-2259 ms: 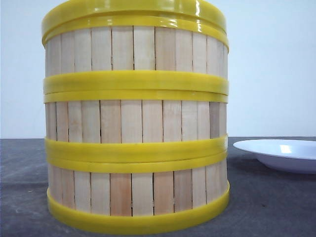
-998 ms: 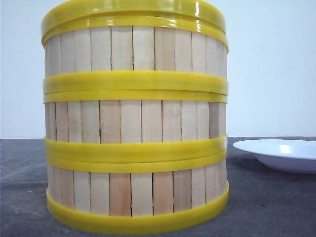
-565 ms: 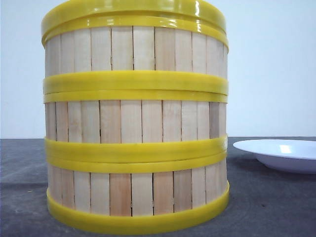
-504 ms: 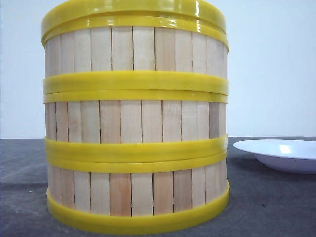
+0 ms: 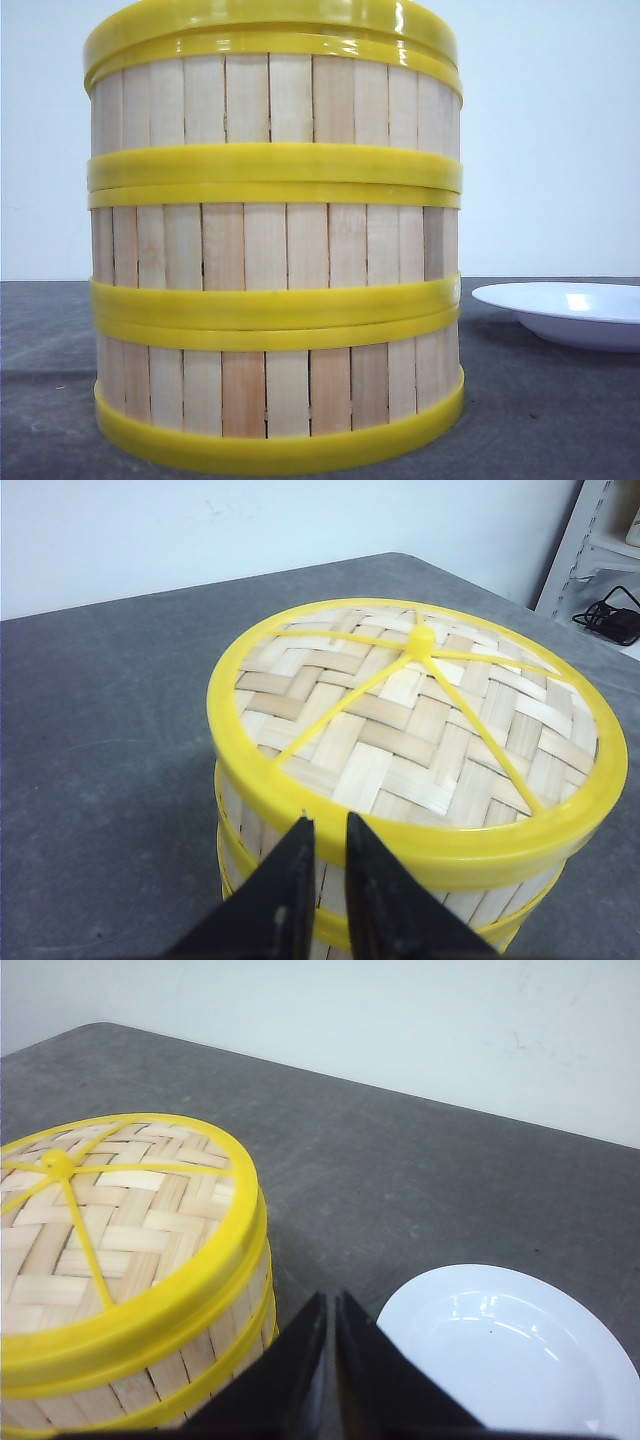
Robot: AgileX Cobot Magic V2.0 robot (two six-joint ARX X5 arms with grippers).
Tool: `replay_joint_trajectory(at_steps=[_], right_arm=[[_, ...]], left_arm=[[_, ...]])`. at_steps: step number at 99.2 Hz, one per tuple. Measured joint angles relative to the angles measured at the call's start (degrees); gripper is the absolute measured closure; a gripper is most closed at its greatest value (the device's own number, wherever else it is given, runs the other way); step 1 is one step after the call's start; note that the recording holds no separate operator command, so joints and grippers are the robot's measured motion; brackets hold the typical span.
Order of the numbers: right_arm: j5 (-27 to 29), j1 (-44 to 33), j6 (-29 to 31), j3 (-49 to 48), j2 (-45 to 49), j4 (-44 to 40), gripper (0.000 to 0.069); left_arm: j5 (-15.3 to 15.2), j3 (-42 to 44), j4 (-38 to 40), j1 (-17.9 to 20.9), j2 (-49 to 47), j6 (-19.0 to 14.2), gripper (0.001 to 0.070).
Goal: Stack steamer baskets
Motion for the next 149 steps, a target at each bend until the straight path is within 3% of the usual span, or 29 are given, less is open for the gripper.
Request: replay_joint_trajectory(at_steps=[33, 52, 62, 76, 107, 124, 149], right_arm=[[0.0, 0.0, 0.0, 0.0, 0.0, 0.0, 0.0681], [0.0, 0.0, 0.0, 0.0, 0.0, 0.0, 0.0681], [0.0, 0.0, 0.0, 0.0, 0.0, 0.0, 0.0681], [0.0, 0.0, 0.0, 0.0, 0.0, 0.0, 0.0681], [0.0, 0.0, 0.0, 0.0, 0.0, 0.0, 0.0681], [0.0, 0.0, 0.0, 0.0, 0.0, 0.0, 0.0681], [0.0, 0.0, 0.0, 0.0, 0.0, 0.0, 0.0681]], left_arm=[[0.0, 0.0, -0.1, 0.0, 0.0, 0.1, 0.0681], [0.0, 0.0, -0.2, 1.6, -0.8, 5.3, 0.0681], [0.0, 0.0, 0.8, 5.5, -1.0, 8.1, 0.0681], [0.0, -2.3, 3.4, 14.0, -1.4, 9.5, 0.0681], [-0.1, -19.0, 17.7, 32.9, -8.4, 10.3, 0.0681], [-0.1, -26.7, 18.3, 37.9, -12.8, 10.3, 0.0681], [-0.1, -33.8, 18.4, 40.2, -18.6, 10.3, 0.0681]])
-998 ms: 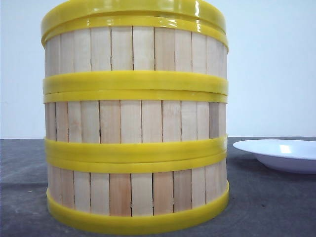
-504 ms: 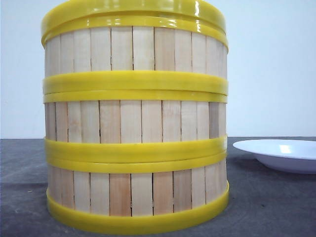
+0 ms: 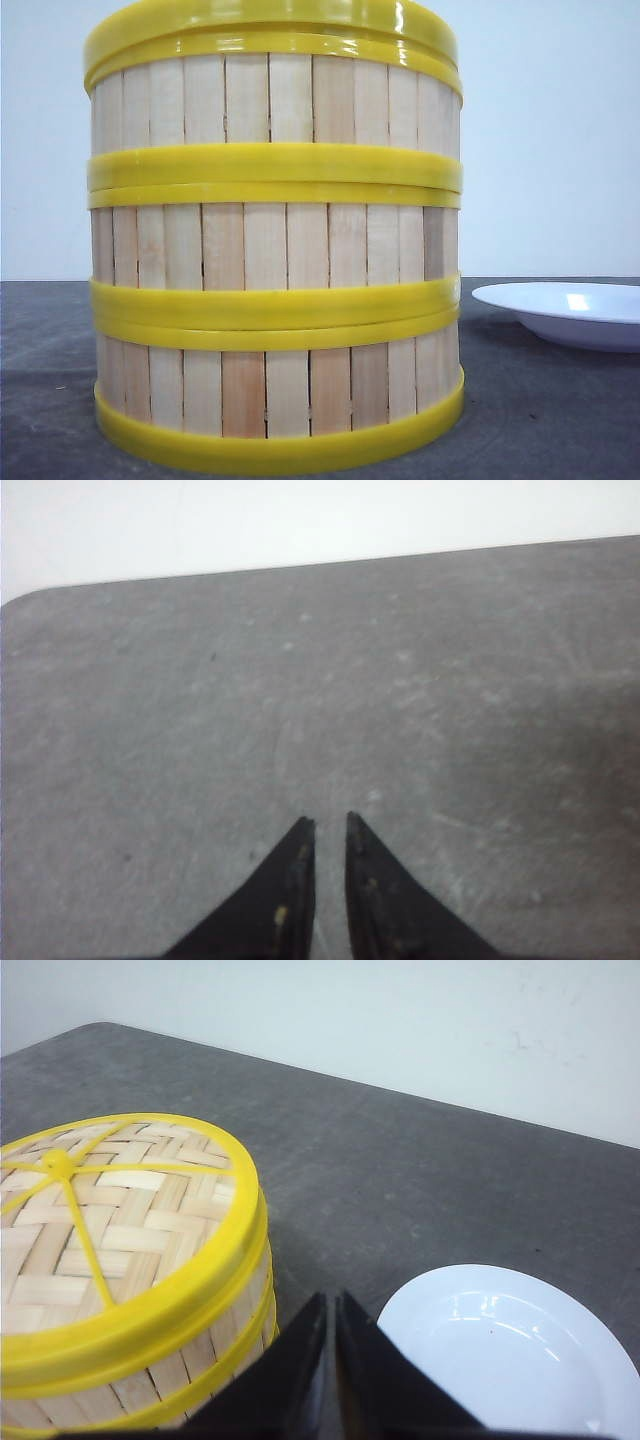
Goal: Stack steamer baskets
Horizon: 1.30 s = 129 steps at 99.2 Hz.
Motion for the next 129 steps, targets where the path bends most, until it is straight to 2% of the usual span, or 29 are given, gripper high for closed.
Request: replay_joint_trajectory(at_steps=[15, 129], right_arm=[[0.0, 0.0, 0.0, 0.0, 0.0, 0.0, 0.0681], [0.0, 0.0, -1.0, 0.0, 0.0, 0.1, 0.0681]], left_arm=[[0.1, -1.5, 0.5, 0.3, -3.2, 0.0, 0.0681], [0.0, -1.5, 0.5, 0.6, -3.1, 0.5, 0.0681]])
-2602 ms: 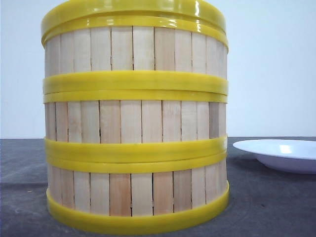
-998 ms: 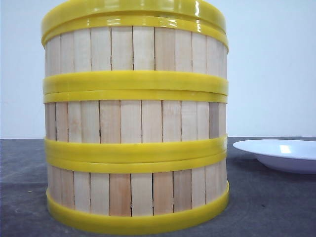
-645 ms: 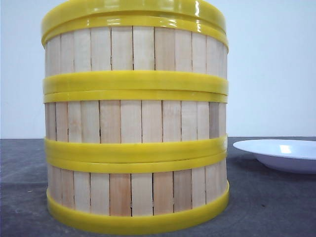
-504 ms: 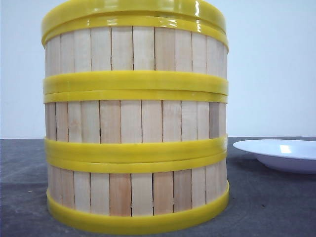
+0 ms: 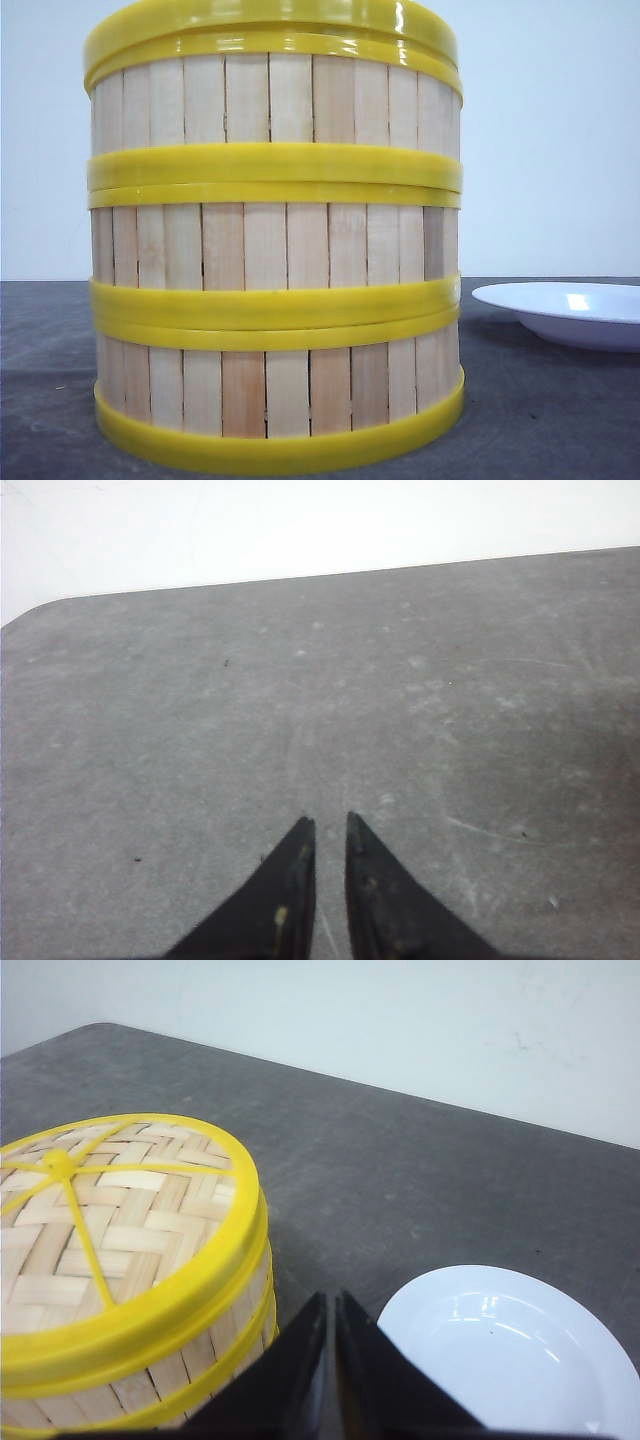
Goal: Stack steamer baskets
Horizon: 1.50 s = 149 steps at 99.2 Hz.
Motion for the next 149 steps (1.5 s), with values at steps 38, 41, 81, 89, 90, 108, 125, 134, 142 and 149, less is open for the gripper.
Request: replay_joint_trajectory(at_steps=[38, 41, 81, 89, 90, 108, 125, 134, 142, 149], right_arm=[[0.1, -4.2, -4.9, 0.0, 0.0, 2.3, 0.0681], [0.1, -6.1, -5.6, 0.0, 0.0, 3.4, 0.0681], [-11.1, -42.0, -9.0, -6.7, -1.6, 14.5, 0.0681], [-15.2, -47.5, -9.6, -10.7, -3.5, 18.1, 0.0681], [-15.6, -48.0, -9.6, -11.3, -3.8, 18.5, 0.0681], [-18.5, -52.4, -10.0, -21.8, -10.3, 25.5, 0.0681], [-18.6, -53.3, -9.9, -31.9, -16.8, 28.3, 0.0681], [-18.7, -53.4, -9.7, -36.2, -19.6, 28.7, 0.0681], [-18.8, -53.4, -8.9, -39.4, -21.6, 28.6, 0.0681], [-19.9, -53.4, -8.6, -41.7, -22.9, 28.7, 0.0681]], left_arm=[[0.0, 0.0, 0.0, 0.0, 0.0, 0.0, 0.0681], [0.0, 0.0, 0.0, 0.0, 0.0, 0.0, 0.0681], [0.0, 0.0, 0.0, 0.0, 0.0, 0.0, 0.0681], [0.0, 0.0, 0.0, 0.0, 0.0, 0.0, 0.0681], [0.0, 0.0, 0.0, 0.0, 0.0, 0.0, 0.0681], [0.0, 0.0, 0.0, 0.0, 0.0, 0.0, 0.0681], [0.0, 0.0, 0.0, 0.0, 0.0, 0.0, 0.0681], [0.0, 0.0, 0.0, 0.0, 0.0, 0.0, 0.0681], [0.0, 0.0, 0.0, 0.0, 0.0, 0.0, 0.0681], [0.0, 0.0, 0.0, 0.0, 0.0, 0.0, 0.0681]])
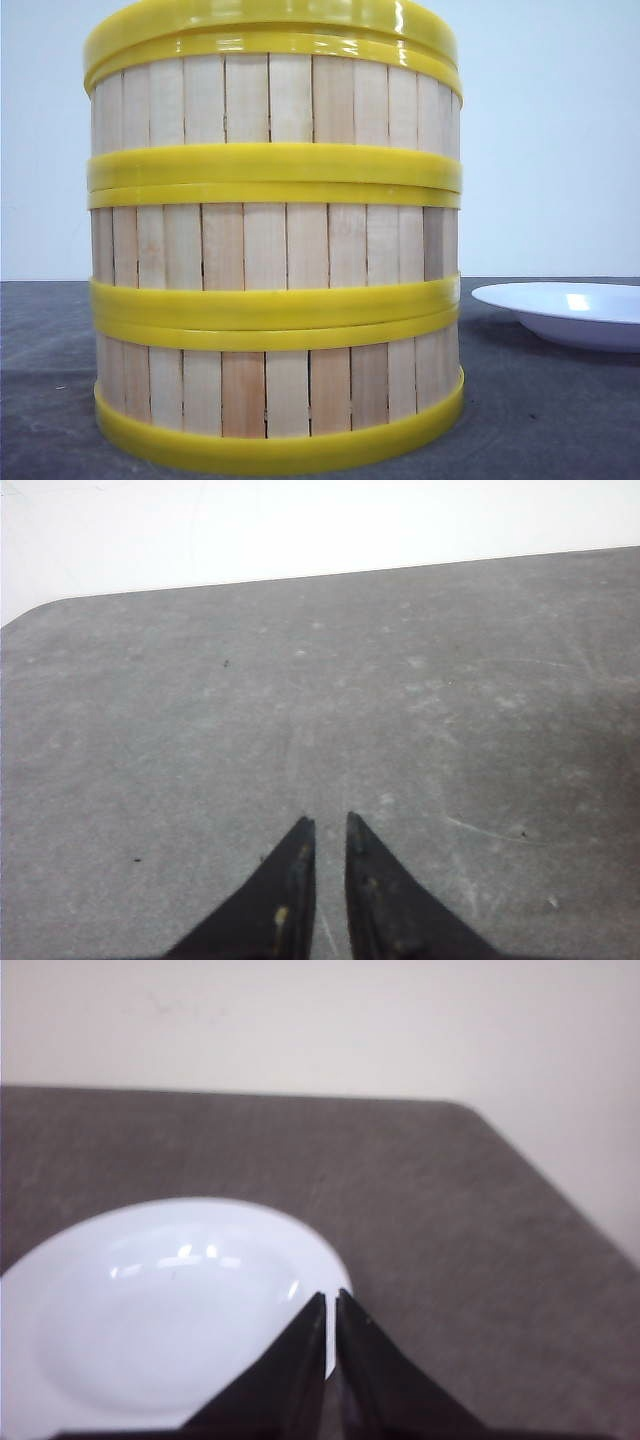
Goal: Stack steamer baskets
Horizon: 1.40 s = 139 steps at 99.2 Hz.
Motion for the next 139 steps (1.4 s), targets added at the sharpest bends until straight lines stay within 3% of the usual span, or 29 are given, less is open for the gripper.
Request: replay_joint_trajectory(at_steps=[27, 139], right_arm=[[-1.4, 0.0, 0.3, -7.0, -4.6, 1.1, 0.0681], [-1.4, -0.7, 0.2, -7.0, -5.7, 0.6, 0.0681]], left_arm=[[0.0, 0.0, 0.0, 0.0, 0.0, 0.0, 0.0681], [0.0, 0.0, 0.0, 0.0, 0.0, 0.4, 0.0681]])
